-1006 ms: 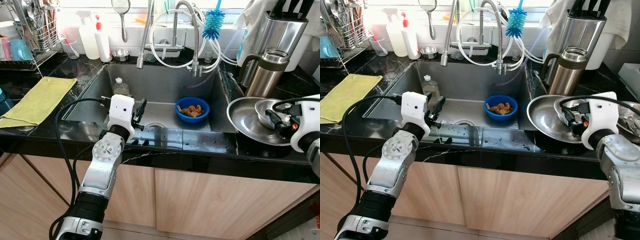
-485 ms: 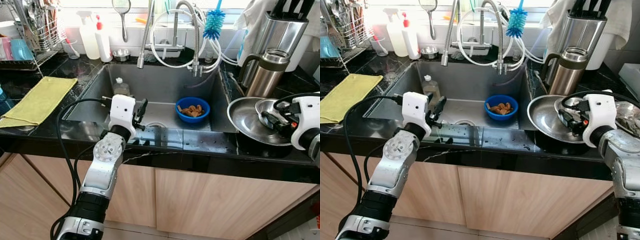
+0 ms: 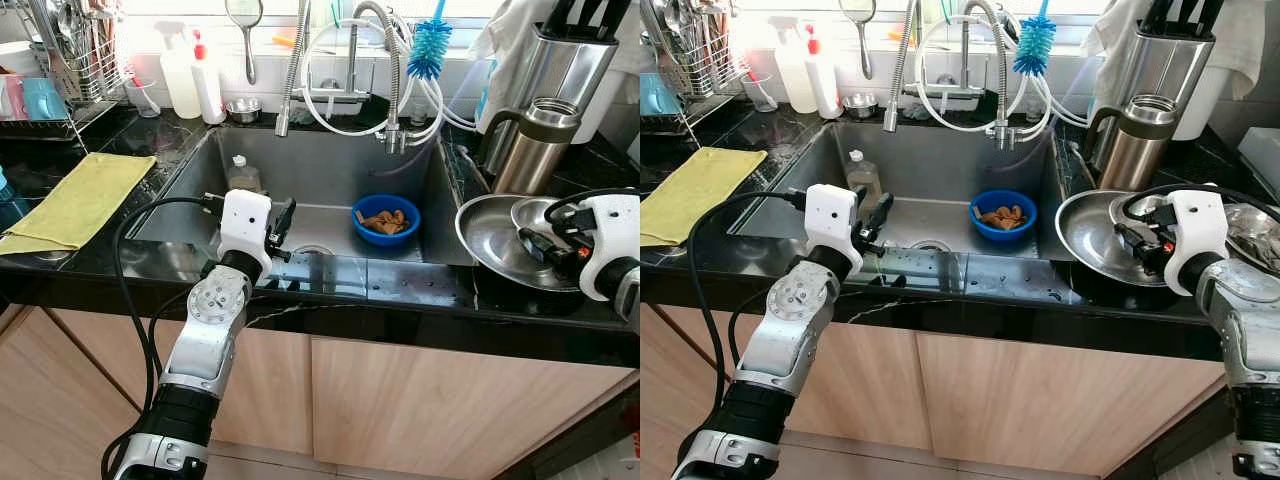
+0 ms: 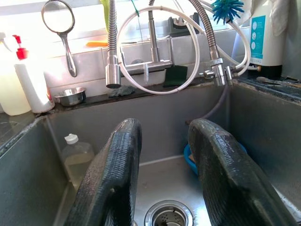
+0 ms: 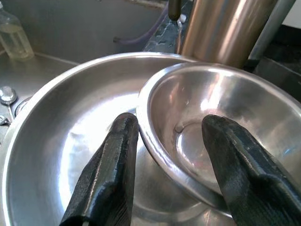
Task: Kitchen organization
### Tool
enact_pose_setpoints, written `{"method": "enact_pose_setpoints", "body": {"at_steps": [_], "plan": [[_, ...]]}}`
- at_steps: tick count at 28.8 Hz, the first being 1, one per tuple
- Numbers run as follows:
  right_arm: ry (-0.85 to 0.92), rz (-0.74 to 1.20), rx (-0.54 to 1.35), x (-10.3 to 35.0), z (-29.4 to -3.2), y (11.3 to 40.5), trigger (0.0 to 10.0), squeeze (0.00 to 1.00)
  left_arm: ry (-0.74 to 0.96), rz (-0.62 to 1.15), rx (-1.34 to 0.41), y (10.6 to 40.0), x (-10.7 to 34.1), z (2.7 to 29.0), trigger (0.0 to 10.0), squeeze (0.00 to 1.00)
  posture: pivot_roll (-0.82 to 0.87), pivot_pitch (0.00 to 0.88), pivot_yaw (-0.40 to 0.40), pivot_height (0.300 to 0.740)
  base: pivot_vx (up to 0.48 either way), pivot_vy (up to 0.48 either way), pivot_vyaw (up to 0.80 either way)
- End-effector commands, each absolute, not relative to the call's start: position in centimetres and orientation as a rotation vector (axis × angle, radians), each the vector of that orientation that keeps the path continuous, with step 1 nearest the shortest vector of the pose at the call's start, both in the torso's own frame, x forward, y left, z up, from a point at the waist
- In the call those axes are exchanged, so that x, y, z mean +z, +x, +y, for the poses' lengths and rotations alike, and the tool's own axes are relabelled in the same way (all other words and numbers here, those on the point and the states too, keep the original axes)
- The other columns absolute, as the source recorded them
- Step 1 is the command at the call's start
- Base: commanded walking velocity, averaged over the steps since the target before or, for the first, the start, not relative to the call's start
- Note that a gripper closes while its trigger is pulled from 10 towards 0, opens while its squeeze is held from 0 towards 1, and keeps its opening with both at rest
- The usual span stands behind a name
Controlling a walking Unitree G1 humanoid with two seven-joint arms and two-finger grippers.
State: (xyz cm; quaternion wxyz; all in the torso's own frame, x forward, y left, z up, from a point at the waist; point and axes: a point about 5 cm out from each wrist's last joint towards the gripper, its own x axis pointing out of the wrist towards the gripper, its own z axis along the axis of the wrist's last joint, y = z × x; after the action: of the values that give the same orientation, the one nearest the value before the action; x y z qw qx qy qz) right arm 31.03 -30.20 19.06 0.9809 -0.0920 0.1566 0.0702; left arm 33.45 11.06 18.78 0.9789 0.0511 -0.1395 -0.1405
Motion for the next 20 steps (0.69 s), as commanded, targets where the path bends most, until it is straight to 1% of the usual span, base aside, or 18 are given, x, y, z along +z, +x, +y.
{"method": "enact_pose_setpoints", "body": {"at_steps": [1,7,8,9,10,20], "plan": [[-0.224,0.315,0.15,19.59,-30.21,31.29,10.0,0.0,0.092,-0.281,-0.289,33.7,19.12,11.01,10.0,0.0,-0.05,0.011,0.016,0.74,0.0,0.0,0.0],[-0.242,0.33,0.173,19.31,-29.98,31.44,10.0,0.0,0.09,-0.282,-0.29,33.76,19.22,10.96,10.0,0.0,-0.05,0.005,0.016,0.74,0.0,0.0,0.0],[-0.245,0.331,0.172,19.29,-29.99,31.49,5.7,0.0,0.089,-0.283,-0.289,33.78,19.26,10.95,10.0,0.0,-0.05,0.005,0.016,0.74,0.0,0.0,0.0],[-0.248,0.332,0.172,19.28,-30.0,31.52,5.7,0.0,0.089,-0.284,-0.289,33.8,19.29,10.95,10.0,0.0,-0.05,0.005,0.016,0.74,0.0,0.0,0.0],[-0.25,0.331,0.171,19.27,-30.02,31.55,0.0,0.0,0.087,-0.285,-0.288,33.82,19.29,10.93,10.0,0.0,-0.05,0.001,0.015,0.74,0.0,0.0,0.0],[-0.266,0.337,0.175,19.17,-30.06,31.58,0.0,0.0,0.072,-0.278,-0.281,33.96,19.26,11.0,10.0,0.0,-0.05,0.0,0.013,0.74,0.0,0.0,0.0]]}}
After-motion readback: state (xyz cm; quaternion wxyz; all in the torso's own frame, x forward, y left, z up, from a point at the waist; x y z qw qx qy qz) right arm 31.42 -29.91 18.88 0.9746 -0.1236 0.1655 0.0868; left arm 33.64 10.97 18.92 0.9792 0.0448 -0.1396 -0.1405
